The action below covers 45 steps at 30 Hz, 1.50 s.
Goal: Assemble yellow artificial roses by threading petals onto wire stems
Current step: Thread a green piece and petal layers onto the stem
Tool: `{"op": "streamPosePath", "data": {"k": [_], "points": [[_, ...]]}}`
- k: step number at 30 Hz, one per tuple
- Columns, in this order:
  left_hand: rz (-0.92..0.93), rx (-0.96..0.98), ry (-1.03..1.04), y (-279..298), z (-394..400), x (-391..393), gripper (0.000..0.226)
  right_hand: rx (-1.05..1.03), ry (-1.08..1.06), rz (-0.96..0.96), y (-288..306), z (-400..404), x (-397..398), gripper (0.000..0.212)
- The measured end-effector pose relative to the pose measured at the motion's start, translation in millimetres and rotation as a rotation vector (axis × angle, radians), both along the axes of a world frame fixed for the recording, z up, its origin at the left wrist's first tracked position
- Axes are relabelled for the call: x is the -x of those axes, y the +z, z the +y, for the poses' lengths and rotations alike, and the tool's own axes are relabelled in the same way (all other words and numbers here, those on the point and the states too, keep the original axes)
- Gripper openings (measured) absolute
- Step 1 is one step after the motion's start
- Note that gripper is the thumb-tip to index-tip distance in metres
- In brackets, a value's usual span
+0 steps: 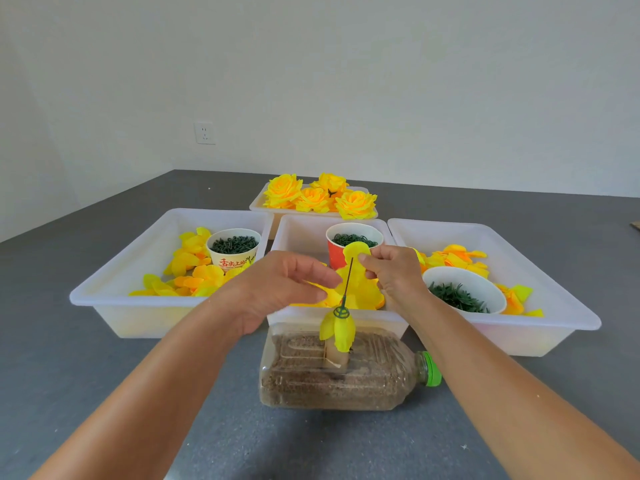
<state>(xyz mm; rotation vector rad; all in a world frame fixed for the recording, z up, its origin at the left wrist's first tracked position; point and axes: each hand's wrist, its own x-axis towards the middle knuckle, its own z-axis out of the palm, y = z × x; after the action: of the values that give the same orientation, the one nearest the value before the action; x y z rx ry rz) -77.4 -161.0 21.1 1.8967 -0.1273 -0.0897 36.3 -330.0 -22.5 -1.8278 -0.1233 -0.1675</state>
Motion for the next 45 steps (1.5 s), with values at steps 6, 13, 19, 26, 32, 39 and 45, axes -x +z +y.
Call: {"op": "streamPosePath", "data": {"k": [6,13,19,26,32,39,45], "points": [[-0.02,-0.003,0.31,-9,-7,-37,0.031,-0.108,0.05,0.059,1,7,2,0.018],[-0.029,0.049,0.257,-27,-23,-63,0.01,-0.134,0.078,0.043,-1,13,3,0.028],[0.015,0.161,0.389,-36,-18,-72,0.002,-0.208,0.098,0.157,0,10,0,0.022],[0.04,0.21,0.37,-39,-13,-72,0.015,-0.351,0.133,0.247,0,9,-1,0.014],[-0.046,0.239,0.43,-38,-15,-72,0.018,-0.287,0.241,0.233,0,8,-1,0.004],[-0.145,0.29,0.525,-41,-18,-72,0.004,-0.261,0.331,0.36,-3,10,-1,0.012],[-0.144,0.312,0.476,-43,-18,-70,0.008,-0.471,0.232,0.308,-6,5,-5,0.022]]}}
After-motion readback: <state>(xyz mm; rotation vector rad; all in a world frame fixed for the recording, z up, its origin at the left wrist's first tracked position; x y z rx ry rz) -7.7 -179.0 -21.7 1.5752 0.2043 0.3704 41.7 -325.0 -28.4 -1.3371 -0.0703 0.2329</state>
